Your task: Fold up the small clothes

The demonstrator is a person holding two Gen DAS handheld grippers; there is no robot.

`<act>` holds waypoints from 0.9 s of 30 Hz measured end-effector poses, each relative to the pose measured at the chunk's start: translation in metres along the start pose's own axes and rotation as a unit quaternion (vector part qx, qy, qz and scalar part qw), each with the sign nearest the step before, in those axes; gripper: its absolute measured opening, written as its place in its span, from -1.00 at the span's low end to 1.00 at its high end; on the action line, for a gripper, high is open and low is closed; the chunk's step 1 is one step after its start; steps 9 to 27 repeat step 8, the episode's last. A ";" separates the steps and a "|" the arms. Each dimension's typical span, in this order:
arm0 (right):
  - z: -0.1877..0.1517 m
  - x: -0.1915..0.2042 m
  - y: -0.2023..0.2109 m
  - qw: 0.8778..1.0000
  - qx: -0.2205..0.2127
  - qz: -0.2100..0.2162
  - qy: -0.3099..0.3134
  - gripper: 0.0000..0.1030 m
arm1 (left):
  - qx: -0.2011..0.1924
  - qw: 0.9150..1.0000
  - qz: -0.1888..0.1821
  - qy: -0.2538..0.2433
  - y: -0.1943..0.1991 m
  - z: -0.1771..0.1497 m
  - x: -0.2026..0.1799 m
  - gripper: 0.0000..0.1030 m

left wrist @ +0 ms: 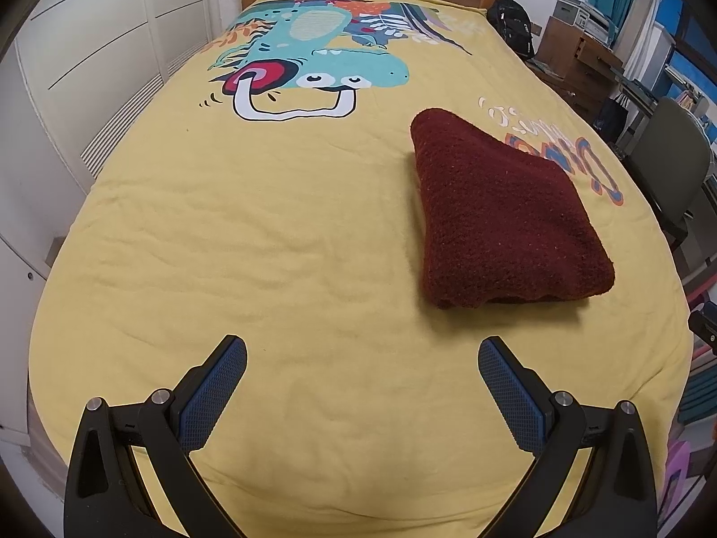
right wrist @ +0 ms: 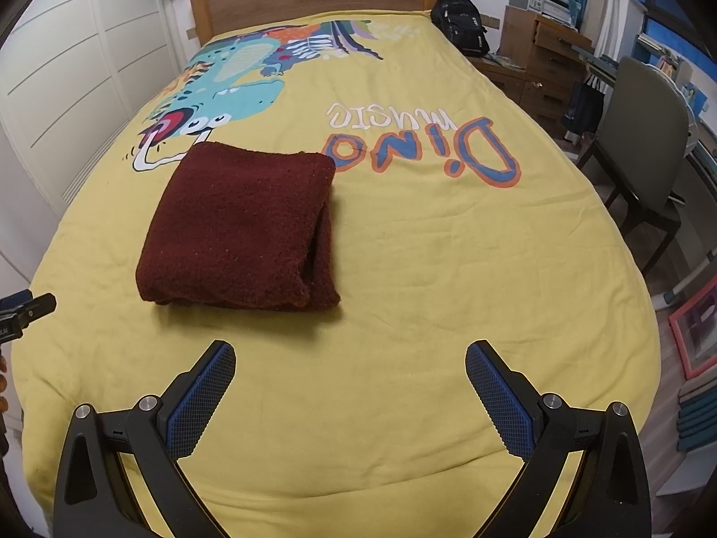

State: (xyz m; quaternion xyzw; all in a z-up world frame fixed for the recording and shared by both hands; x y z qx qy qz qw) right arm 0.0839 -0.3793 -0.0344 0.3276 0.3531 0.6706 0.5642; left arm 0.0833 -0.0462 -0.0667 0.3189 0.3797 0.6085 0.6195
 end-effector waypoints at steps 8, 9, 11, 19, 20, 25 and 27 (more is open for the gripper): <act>-0.001 -0.001 -0.001 1.000 0.001 0.001 0.000 0.98 | 0.001 1.000 0.004 -0.004 -0.002 0.001 -0.001 0.98; -0.001 -0.001 -0.001 1.000 0.001 0.001 0.000 0.98 | 0.001 1.000 0.004 -0.004 -0.002 0.001 -0.001 0.98; -0.001 -0.001 -0.001 1.000 0.001 0.001 0.000 0.98 | 0.001 1.000 0.004 -0.004 -0.002 0.001 -0.001 0.98; -0.001 -0.001 -0.001 1.000 0.001 0.001 0.000 0.98 | 0.001 1.000 0.004 -0.004 -0.002 0.001 -0.001 0.98; -0.001 -0.001 -0.001 1.000 0.001 0.001 0.000 0.98 | 0.001 1.000 0.004 -0.004 -0.002 0.001 -0.001 0.98; -0.001 -0.001 -0.001 1.000 0.001 0.001 0.000 0.98 | 0.001 1.000 0.004 -0.004 -0.002 0.001 -0.001 0.98; -0.001 -0.001 -0.001 1.000 0.001 0.001 0.000 0.98 | 0.001 1.000 0.004 -0.004 -0.002 0.001 -0.001 0.98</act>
Point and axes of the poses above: each gripper's, at about its wrist camera, not at the fingertips, and y roughly against the way its jaws point, x to its left, z to its top, the point moved 4 cm from there along -y, roughly the way its jaws point, and after that the axes turned 1 degree about -z, right-handed, at the moved point
